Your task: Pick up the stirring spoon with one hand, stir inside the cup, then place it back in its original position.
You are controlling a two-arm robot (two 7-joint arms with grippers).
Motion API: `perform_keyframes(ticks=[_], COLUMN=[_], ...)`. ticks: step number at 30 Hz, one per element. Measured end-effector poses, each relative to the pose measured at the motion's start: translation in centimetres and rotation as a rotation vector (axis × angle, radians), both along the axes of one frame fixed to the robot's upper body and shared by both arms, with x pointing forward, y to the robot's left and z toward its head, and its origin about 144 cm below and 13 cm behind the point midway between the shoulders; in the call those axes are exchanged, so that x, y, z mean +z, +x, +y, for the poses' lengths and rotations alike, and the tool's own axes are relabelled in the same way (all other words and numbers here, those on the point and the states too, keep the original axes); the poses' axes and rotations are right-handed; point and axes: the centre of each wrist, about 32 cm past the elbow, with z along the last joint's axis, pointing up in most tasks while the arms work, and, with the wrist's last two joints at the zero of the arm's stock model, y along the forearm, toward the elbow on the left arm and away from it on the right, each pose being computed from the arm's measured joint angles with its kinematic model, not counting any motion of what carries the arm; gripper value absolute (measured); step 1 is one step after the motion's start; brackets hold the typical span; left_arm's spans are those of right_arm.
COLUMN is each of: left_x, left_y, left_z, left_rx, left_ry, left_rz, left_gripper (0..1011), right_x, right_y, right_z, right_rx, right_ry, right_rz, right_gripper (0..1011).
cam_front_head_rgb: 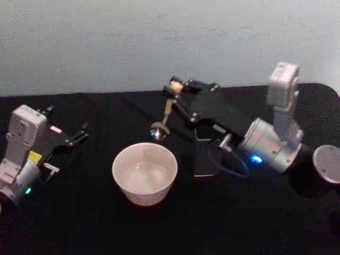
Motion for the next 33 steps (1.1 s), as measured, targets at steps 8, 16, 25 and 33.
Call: perform_keyframes(ticks=[8,16,25,33], left_x=[0.0,0.0,0.0,0.0], left_y=[0.0,0.0,0.0,0.0], left_z=[0.0,0.0,0.0,0.0], left_rx=[0.000,0.000,0.000,0.000], left_ry=[0.000,0.000,0.000,0.000], left_rz=[0.000,0.000,0.000,0.000], left_gripper=[1001,1001,1001,1001], right_x=[1.9,2.4,2.1,1.7], right_y=[-0.3,-0.9,-1.9,-2.3], right_z=[-2.7,-4.9,-6.7,-7.1], right_rx=[-0.059,-0.108,-0.149,-0.166], right_ry=[0.021,0.011,-0.020,-0.032], right_rz=[-0.045,-0.063,-0.032,-0.005], right_gripper=[214,214,214,214])
